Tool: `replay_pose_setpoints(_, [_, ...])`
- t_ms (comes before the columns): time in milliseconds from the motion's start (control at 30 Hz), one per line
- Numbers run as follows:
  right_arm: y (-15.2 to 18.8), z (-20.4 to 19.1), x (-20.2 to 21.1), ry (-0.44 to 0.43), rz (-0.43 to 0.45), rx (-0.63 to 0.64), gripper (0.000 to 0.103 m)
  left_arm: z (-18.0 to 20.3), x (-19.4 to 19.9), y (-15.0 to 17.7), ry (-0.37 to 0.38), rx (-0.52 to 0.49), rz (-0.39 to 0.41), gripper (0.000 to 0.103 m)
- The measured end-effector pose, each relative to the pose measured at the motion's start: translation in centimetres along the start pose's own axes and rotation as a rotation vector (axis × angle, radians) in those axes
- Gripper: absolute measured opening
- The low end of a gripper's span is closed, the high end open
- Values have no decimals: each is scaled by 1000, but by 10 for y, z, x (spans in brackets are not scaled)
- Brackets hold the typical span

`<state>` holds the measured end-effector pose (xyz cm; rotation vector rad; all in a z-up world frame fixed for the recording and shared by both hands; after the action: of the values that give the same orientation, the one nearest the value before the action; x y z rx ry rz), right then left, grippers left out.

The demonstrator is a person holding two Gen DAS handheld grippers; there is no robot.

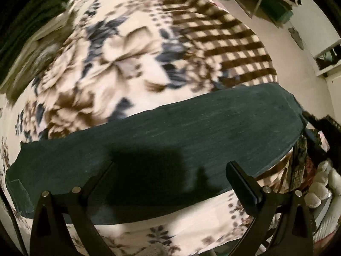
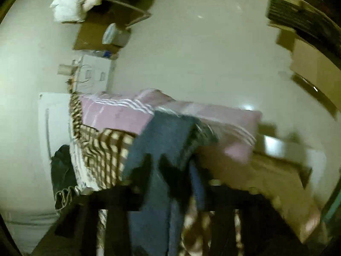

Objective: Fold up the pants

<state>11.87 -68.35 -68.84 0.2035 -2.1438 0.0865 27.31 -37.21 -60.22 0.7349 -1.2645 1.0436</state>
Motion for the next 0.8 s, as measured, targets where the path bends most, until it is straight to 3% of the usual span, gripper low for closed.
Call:
replay_pose_setpoints(167, [-11,1,-37,56,-149,22,38,11,-13,-9,-17,5,-17,103])
replay_pose_setpoints(300, [-13,-13,-41,3,-144,59,43,14,-14,-15,-32,4,-13,103])
replay_pose_setpoints(433, [-6,-35,-53,46,-157,195,43,16,-15,-22,-43,3,-4,103])
replay_pose_setpoints(500, [-7,-40,-53,71,-130,225,35,16,-15,-24,-46,8,-3,103])
replay_pose_setpoints(533, [-8,-44,-51,79,-112,230,19,19,-18,-25,-48,11,0,103])
replay_pose_setpoints(567, [-9,-49,-45,82,-87,236,14,18,-16,-25,-54,12,4,103])
replay_pose_setpoints(800, [14,-89,24,64,70,350,12,4,8,-26,-85,-6,62,103])
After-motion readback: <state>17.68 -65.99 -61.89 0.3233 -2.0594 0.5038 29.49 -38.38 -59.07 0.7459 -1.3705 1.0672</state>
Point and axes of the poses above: each gripper's, at about its wrist camera, not at the fingertips, and x roughly against the way its jaws point, z to its right, y to its underside, the point moved 6 cm from there along -x, roughly the way its jaws point, and after that the axes turned 9 degrees about y, right-handed, at the moved point
